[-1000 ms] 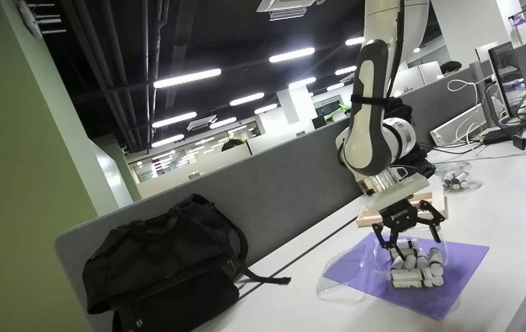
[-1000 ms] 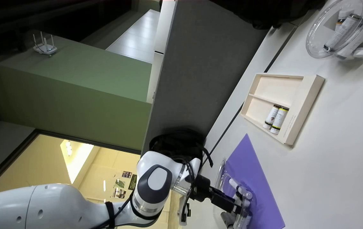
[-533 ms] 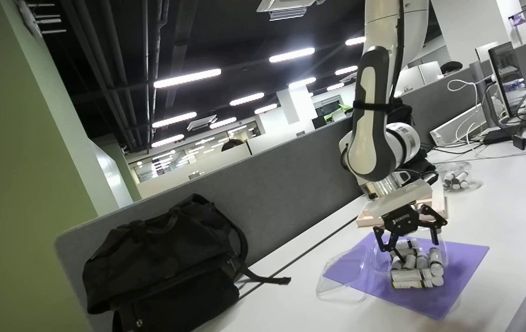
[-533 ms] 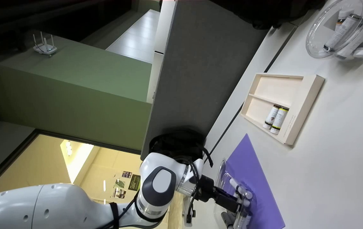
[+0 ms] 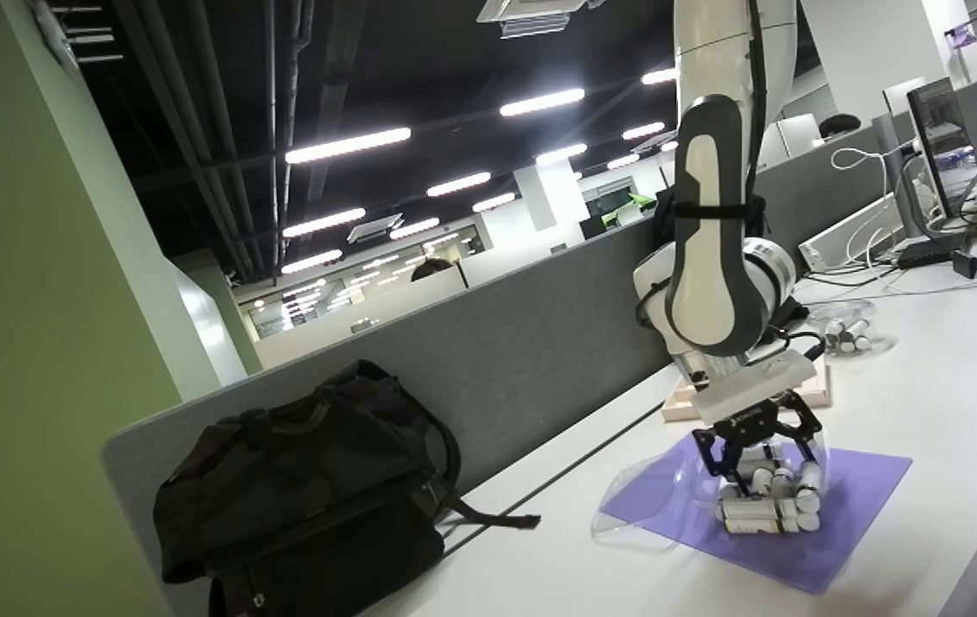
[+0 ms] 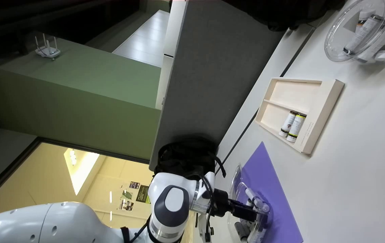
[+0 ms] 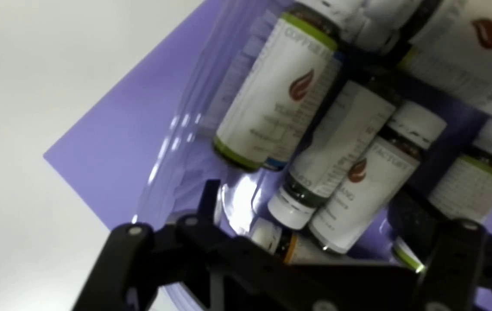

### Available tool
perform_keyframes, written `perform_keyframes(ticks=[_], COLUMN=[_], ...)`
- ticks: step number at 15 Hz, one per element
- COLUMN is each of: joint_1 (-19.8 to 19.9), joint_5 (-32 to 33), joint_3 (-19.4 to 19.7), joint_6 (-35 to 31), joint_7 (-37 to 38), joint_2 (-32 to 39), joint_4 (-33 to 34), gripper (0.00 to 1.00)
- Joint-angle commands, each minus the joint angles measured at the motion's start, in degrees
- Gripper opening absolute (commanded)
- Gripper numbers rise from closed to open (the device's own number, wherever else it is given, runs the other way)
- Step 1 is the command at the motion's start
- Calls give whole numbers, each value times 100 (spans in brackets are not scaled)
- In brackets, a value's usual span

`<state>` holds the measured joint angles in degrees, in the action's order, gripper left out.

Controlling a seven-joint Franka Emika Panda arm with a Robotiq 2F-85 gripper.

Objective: Remove two bottles from the clear container and put them on the table

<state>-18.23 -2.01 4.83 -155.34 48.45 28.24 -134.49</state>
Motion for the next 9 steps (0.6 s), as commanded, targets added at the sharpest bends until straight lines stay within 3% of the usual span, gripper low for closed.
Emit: perform_keyframes(ticks=[1,2,3,5,9], joint_1=[158,146,99,-13,-201], joint_5=[-158,-118,-29,158,468], joint_3=[-153,-133,-71,64,294], joint_6=[952,1097,992,641,96], joint_7=[12,84,170,338,592], joint_2=[15,40,51,52,45], joint_4=[154,181,166,94,-17], gripper=[100,100,75,69,44])
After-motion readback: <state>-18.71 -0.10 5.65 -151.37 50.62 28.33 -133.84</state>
